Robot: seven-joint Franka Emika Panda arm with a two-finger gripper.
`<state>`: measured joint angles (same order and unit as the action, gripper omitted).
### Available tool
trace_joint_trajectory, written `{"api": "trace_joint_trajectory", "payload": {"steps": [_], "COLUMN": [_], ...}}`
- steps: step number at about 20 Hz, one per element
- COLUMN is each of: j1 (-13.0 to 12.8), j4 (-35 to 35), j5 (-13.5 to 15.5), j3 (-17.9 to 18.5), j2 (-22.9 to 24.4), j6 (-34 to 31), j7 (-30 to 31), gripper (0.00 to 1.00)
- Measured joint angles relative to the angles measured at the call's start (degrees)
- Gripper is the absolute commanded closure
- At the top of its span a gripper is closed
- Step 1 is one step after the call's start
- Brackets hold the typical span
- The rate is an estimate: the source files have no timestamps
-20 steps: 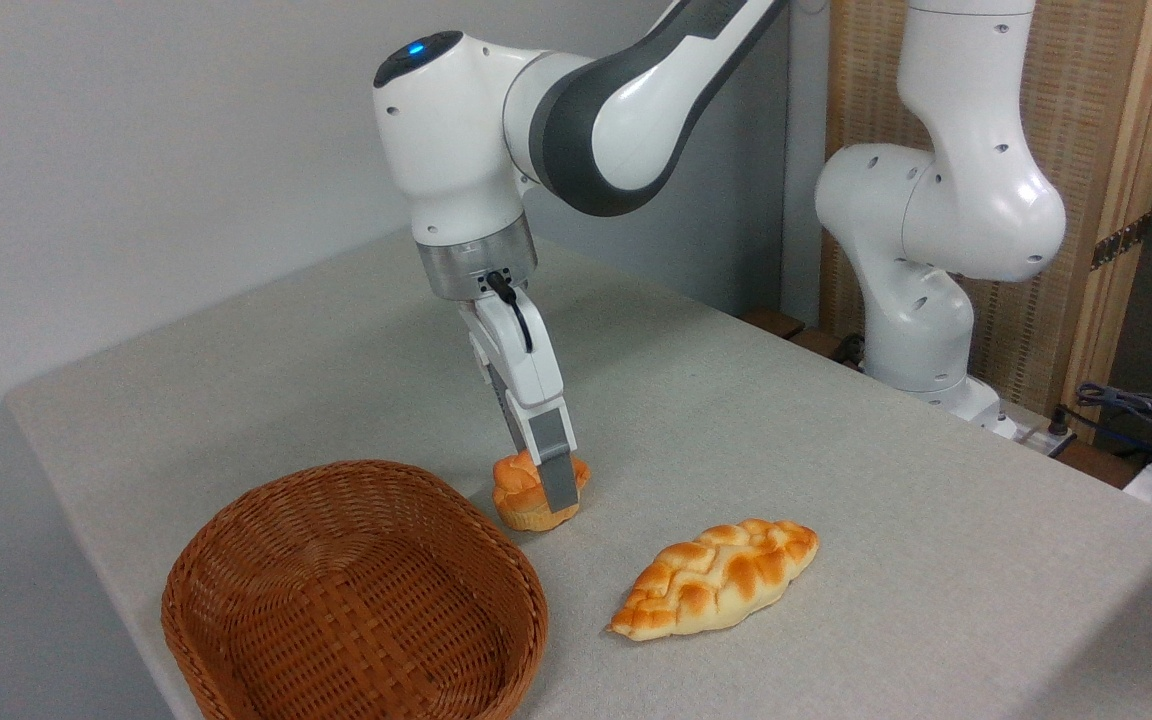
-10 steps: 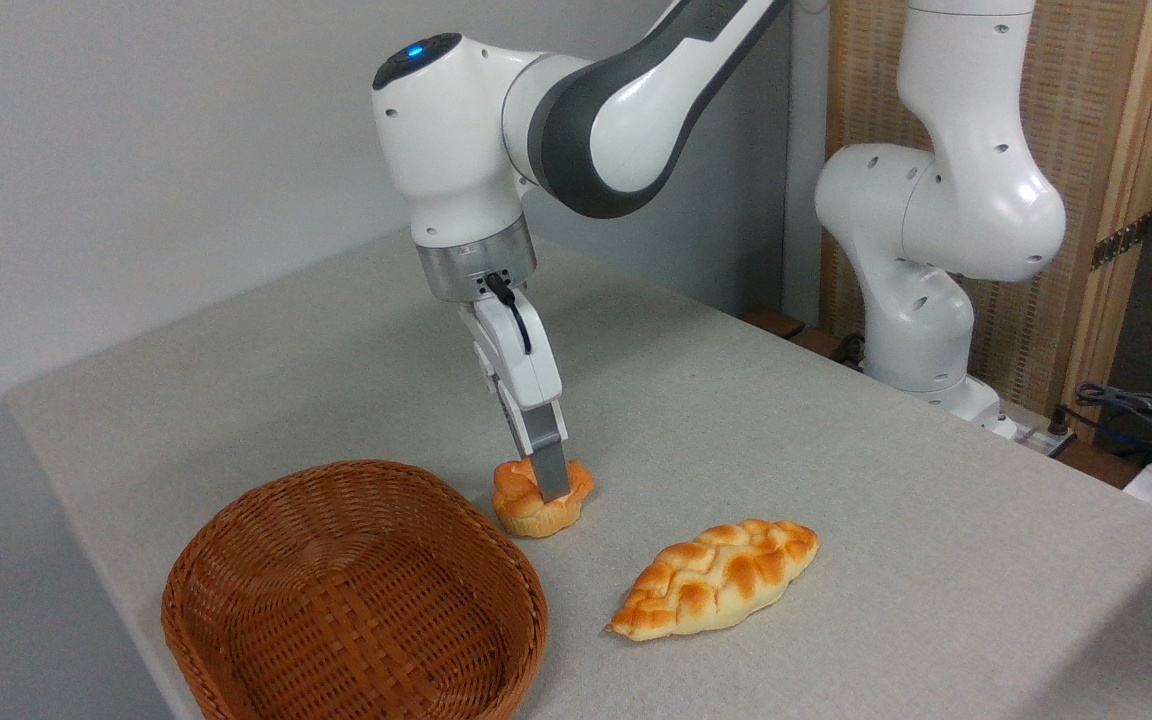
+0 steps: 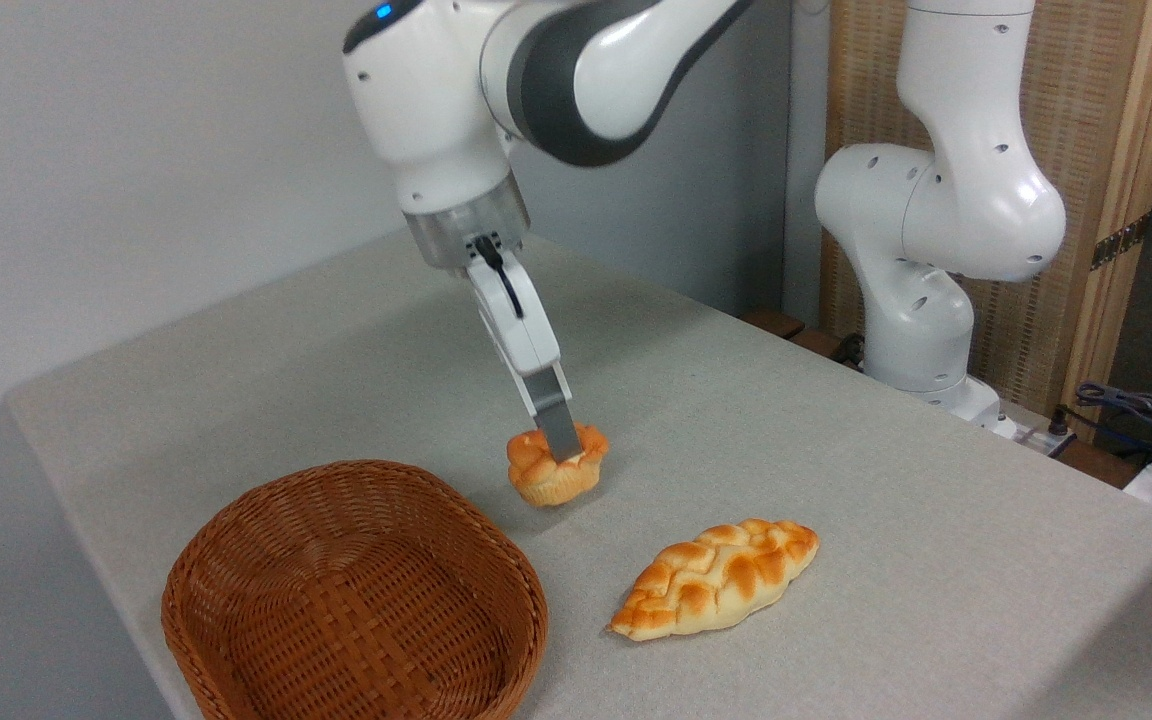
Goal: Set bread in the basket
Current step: 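Lift the held bun and carry it over the wicker basket, then lower the bun into the basket and open the gripper to release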
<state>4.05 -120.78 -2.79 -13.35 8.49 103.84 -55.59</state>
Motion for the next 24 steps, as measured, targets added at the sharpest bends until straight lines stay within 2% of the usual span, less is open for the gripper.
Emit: {"api": "trace_joint_trajectory", "payload": {"steps": [5,8,11,12,13,14,19,24], "j1": [0.17,0.18,0.17,0.16,0.14,0.12,0.00,-0.08], "j4": [7.32,14.29,20.69,22.25,23.50,24.34,25.29,25.39], "j5": [1.86,2.60,3.03,3.04,3.04,3.04,3.04,3.04], "j3": [2.23,2.52,2.52,2.46,2.34,2.18,0.04,-1.58], "j2": [-1.03,-5.18,-10.29,-11.93,-13.55,-14.91,-19.09,-20.34], "j6": [-0.82,-0.82,-0.68,-0.12,1.01,2.43,8.29,8.89], "j7": [-0.86,0.43,2.20,2.42,2.47,2.48,2.85,2.86], "gripper": [0.65,0.61,0.48,0.32,0.05,0.00,0.00,0.00]}}
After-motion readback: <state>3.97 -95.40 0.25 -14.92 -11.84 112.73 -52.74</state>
